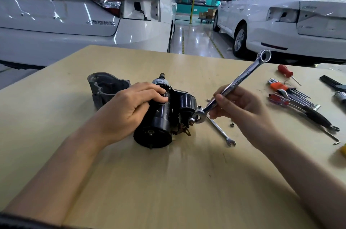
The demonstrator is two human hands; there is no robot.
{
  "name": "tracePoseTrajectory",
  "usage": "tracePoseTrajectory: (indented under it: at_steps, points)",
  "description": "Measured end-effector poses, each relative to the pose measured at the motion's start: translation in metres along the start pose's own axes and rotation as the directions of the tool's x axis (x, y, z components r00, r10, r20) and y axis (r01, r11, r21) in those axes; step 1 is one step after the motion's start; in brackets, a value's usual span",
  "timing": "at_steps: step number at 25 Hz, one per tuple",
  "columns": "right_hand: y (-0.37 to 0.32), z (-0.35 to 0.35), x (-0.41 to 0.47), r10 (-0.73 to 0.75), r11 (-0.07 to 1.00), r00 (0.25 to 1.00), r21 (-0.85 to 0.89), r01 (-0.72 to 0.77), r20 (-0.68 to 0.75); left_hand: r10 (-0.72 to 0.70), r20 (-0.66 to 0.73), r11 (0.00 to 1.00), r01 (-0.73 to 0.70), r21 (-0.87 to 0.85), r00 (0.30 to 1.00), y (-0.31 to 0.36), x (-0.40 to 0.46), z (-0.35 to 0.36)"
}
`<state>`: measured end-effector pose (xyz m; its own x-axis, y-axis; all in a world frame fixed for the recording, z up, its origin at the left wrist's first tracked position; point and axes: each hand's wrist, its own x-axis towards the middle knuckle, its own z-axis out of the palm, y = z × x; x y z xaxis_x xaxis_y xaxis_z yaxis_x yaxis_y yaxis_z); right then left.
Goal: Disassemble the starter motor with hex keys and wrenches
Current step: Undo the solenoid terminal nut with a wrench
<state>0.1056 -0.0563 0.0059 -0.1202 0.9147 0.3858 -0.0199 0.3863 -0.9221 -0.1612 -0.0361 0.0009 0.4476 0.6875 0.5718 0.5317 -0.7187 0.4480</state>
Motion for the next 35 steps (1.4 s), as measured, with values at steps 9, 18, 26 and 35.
tracePoseTrajectory:
  at_steps: [9, 18, 26, 35]
  points:
    - [0.001, 0.007, -0.005, -0.084, 0.995, 0.990, -0.049, 0.090, 0.111, -0.105, -0.034, 0.981, 0.098, -0.168, 0.994, 0.007, -0.001, 0.003]
    - [-0.002, 0.018, 0.010, -0.137, 0.960, 0.974, -0.219, 0.175, 0.179, -0.142, -0.063, 0.961, 0.122, -0.249, 0.988, 0.009, 0.000, 0.007]
    - [-0.017, 0.050, 0.038, -0.035, 0.789, 0.930, -0.561, 0.251, 0.366, -0.149, -0.054, 0.950, 0.128, -0.286, 0.987, 0.010, 0.000, 0.006]
    - [-0.029, 0.043, 0.021, -0.179, 0.973, 0.977, -0.127, 0.193, 0.113, -0.184, -0.042, 0.936, 0.162, -0.312, 0.982, 0.009, -0.002, 0.005]
